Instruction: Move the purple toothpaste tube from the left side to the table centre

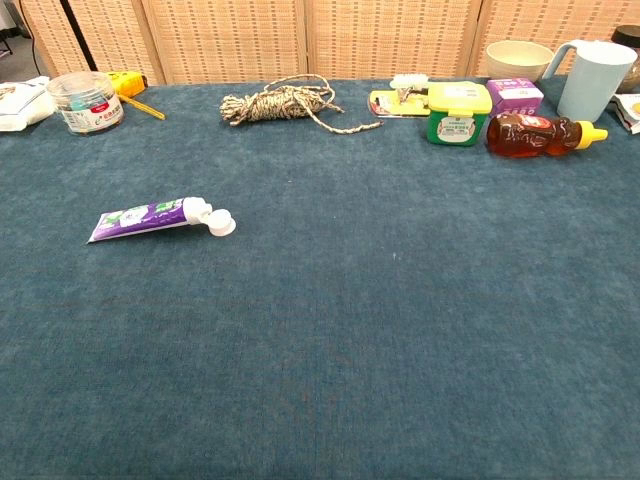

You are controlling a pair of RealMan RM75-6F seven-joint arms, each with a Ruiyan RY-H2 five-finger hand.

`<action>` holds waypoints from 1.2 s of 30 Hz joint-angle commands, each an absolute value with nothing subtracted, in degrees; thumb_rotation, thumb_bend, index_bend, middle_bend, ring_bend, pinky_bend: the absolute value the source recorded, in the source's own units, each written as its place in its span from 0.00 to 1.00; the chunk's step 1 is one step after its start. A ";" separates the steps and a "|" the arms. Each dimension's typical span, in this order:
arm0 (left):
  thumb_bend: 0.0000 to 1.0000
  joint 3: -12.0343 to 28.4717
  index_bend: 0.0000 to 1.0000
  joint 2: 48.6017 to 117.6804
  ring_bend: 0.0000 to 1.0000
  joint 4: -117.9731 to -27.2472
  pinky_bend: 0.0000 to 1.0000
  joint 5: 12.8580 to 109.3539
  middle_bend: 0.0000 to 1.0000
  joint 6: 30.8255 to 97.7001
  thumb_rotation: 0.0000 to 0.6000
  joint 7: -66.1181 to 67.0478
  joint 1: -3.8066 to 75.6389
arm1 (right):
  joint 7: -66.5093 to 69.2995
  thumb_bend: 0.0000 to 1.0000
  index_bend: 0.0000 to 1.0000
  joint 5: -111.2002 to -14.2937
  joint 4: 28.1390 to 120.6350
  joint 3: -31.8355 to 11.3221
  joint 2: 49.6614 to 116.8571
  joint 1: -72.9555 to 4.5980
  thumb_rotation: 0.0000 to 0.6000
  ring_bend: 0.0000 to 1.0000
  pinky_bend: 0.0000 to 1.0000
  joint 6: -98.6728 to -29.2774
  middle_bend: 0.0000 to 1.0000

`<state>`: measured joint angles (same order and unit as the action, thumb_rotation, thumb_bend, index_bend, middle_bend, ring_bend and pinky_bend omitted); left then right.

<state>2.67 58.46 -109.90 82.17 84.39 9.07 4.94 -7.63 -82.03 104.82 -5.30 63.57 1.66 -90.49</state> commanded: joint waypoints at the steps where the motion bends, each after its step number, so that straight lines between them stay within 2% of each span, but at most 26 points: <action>1: 0.23 2.70 0.14 58.49 0.09 -109.83 0.05 82.00 0.06 84.30 1.00 9.20 4.98 | -7.65 0.00 0.02 -81.85 104.75 -5.36 63.62 1.58 1.00 0.00 0.00 -90.31 0.00; 22: 0.23 3.44 0.14 59.15 0.10 -109.94 0.05 81.41 0.06 83.18 1.00 10.29 6.20 | -7.79 0.00 0.02 -81.14 104.62 -5.64 63.52 1.47 1.00 0.00 0.00 -90.02 0.00; 25: 0.23 3.55 0.15 59.20 0.12 -109.79 0.08 81.26 0.07 82.92 1.00 10.43 6.44 | -7.68 0.00 0.02 -81.15 104.61 -5.68 63.46 1.45 1.00 0.00 0.00 -90.03 0.00; 27: 0.23 3.70 0.18 59.08 0.14 -109.68 0.11 81.18 0.10 82.48 1.00 10.47 6.80 | -7.59 0.00 0.02 -81.23 104.57 -5.66 63.42 1.40 1.00 0.00 0.00 -89.94 0.00; 32: 0.24 4.53 0.39 59.14 0.32 -108.81 0.23 80.60 0.30 80.47 1.00 10.81 8.51 | -7.49 0.00 0.02 -81.34 104.62 -5.60 63.23 1.46 1.00 0.00 0.00 -90.01 0.00; 34: 0.25 4.83 0.44 59.17 0.35 -108.38 0.24 80.19 0.34 78.95 1.00 10.81 9.54 | -7.46 0.00 0.02 -81.28 104.67 -5.57 63.16 1.54 1.00 0.00 0.00 -90.08 0.00; 36: 0.25 5.21 0.44 59.38 0.35 -107.78 0.25 79.83 0.34 77.61 1.00 10.67 10.56 | -7.51 0.00 0.02 -81.23 104.76 -5.54 63.06 1.58 1.00 0.00 0.00 -90.08 0.00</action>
<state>4.84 59.24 -108.30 80.22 78.53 10.71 9.76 -7.50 -81.24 104.75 -5.55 63.07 1.57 -90.07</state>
